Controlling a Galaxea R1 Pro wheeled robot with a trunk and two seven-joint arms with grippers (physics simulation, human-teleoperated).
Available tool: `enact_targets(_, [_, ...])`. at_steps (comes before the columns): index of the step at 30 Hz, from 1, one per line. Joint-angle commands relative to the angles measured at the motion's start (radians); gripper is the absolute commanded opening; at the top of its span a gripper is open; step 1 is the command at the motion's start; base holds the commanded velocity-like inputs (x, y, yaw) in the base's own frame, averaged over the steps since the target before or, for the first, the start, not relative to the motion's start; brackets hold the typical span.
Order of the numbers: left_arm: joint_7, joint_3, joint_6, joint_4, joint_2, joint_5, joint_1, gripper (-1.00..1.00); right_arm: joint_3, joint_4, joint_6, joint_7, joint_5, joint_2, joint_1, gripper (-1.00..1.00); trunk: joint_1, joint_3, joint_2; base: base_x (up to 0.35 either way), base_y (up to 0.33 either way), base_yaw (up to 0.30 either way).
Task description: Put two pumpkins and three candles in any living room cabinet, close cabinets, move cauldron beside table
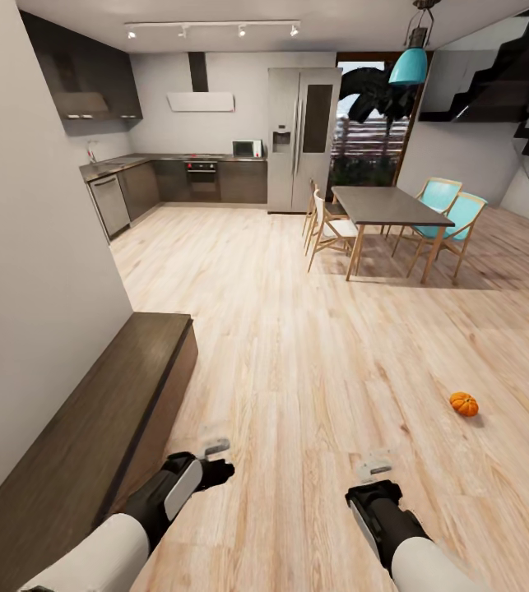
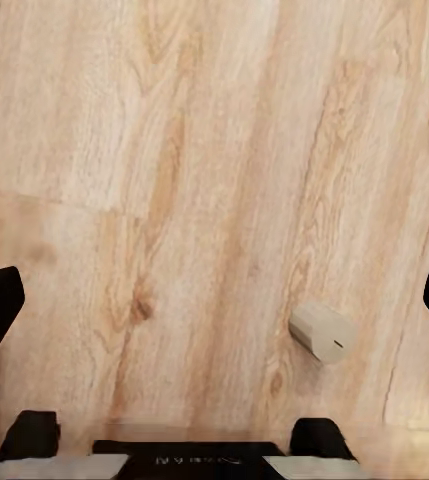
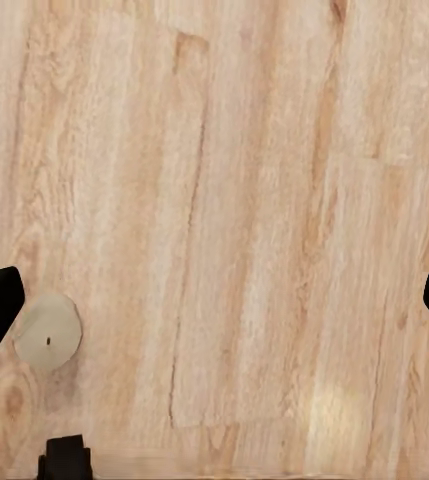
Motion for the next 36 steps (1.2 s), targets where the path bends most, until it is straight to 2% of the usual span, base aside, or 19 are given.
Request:
enact_targets(1, [-0.001, 0.000, -0.005, 0.082, 0.000, -0.001, 0.000, 1.00, 0.004, 0.013, -0.005, 0.004, 0.003, 0.006, 0.000, 1.00, 0.000, 0.000, 0.000, 0.000, 0.000, 0.000])
enact_targets(4, [-0.002, 0.001, -0.011, 0.132, 0.000, -0.002, 0.000, 1.00, 0.011, 0.026, -0.009, 0.007, 0.001, 0.009, 0.000, 1.00, 0.000, 0.000, 0.000, 0.000, 0.000, 0.000])
enact_targets(12, [-0.002, 0.001, -0.015, 0.172, -0.001, 0.001, 0.005, 1.00, 0.014, 0.127, -0.039, 0.019, -0.002, 0.014, 0.004, 1.00, 0.000, 0.000, 0.000, 0.000, 0.000, 0.000])
enact_targets(14, [-0.002, 0.002, -0.015, 0.176, 0.001, 0.002, 0.007, 1.00, 0.013, 0.137, -0.055, 0.041, -0.002, 0.010, 0.004, 1.00, 0.000, 0.000, 0.000, 0.000, 0.000, 0.000])
enact_targets(19, [-0.002, 0.002, -0.016, 0.205, -0.002, 0.004, 0.010, 1.00, 0.012, 0.147, -0.112, 0.183, -0.003, 0.006, 0.004, 1.00, 0.000, 0.000, 0.000, 0.000, 0.000, 0.000])
enact_targets(22, [-0.004, 0.004, -0.015, 0.217, -0.004, 0.007, 0.011, 1.00, 0.012, 0.149, -0.121, 0.218, -0.003, 0.005, 0.005, 1.00, 0.004, -0.003, -0.007, 0.000, 0.000, 0.000])
enact_targets(24, [-0.014, 0.005, -0.026, 0.234, -0.004, 0.024, 0.011, 1.00, 0.012, 0.150, -0.127, 0.226, -0.003, 0.006, 0.008, 1.00, 0.012, -0.009, -0.021, 0.000, 0.000, 0.000])
enact_targets(25, [-0.015, 0.005, -0.035, 0.246, -0.004, 0.028, 0.011, 1.00, 0.012, 0.151, -0.134, 0.227, -0.004, 0.006, 0.009, 1.00, 0.015, -0.012, -0.028, 0.000, 0.000, 0.000])
enact_targets(27, [-0.018, 0.005, -0.116, 0.305, -0.008, 0.033, 0.012, 1.00, 0.012, 0.191, -0.200, 0.227, -0.003, 0.010, 0.026, 1.00, 0.023, -0.019, -0.042, 0.000, 0.000, 0.000])
enact_targets(29, [-0.019, 0.004, -0.226, 0.357, -0.016, 0.033, 0.012, 1.00, 0.012, 0.270, -0.315, 0.227, 0.002, 0.012, 0.032, 1.00, 0.031, -0.025, -0.056, 0.000, 0.000, 0.000])
enact_targets(31, [-0.037, 0.004, -0.240, 0.354, -0.021, 0.033, 0.011, 1.00, 0.013, 0.301, -0.360, 0.227, 0.004, 0.012, 0.033, 1.00, 0.038, -0.031, -0.070, 0.000, 0.000, 0.000])
enact_targets(32, [-0.060, 0.005, -0.232, 0.343, -0.020, 0.034, 0.008, 1.00, 0.013, 0.305, -0.367, 0.227, 0.004, 0.011, 0.033, 1.00, 0.042, -0.034, -0.077, 0.000, 0.000, 0.000])
enact_targets(33, [-0.105, 0.007, -0.195, 0.302, -0.017, 0.034, 0.003, 1.00, 0.013, 0.308, -0.372, 0.227, 0.004, 0.010, 0.033, 1.00, 0.046, -0.037, -0.084, 0.000, 0.000, 0.000])
enact_targets(34, [-0.149, 0.009, -0.107, 0.224, -0.012, 0.035, -0.001, 1.00, 0.013, 0.310, -0.375, 0.228, 0.004, 0.009, 0.033, 1.00, 0.050, -0.041, -0.091, 0.000, 0.000, 0.000])
enact_targets(36, [-0.182, 0.012, 0.078, 0.060, -0.012, 0.042, -0.007, 1.00, 0.013, 0.311, -0.376, 0.228, 0.004, 0.011, 0.033, 1.00, 0.058, -0.047, -0.105, 0.000, 0.000, 0.000])
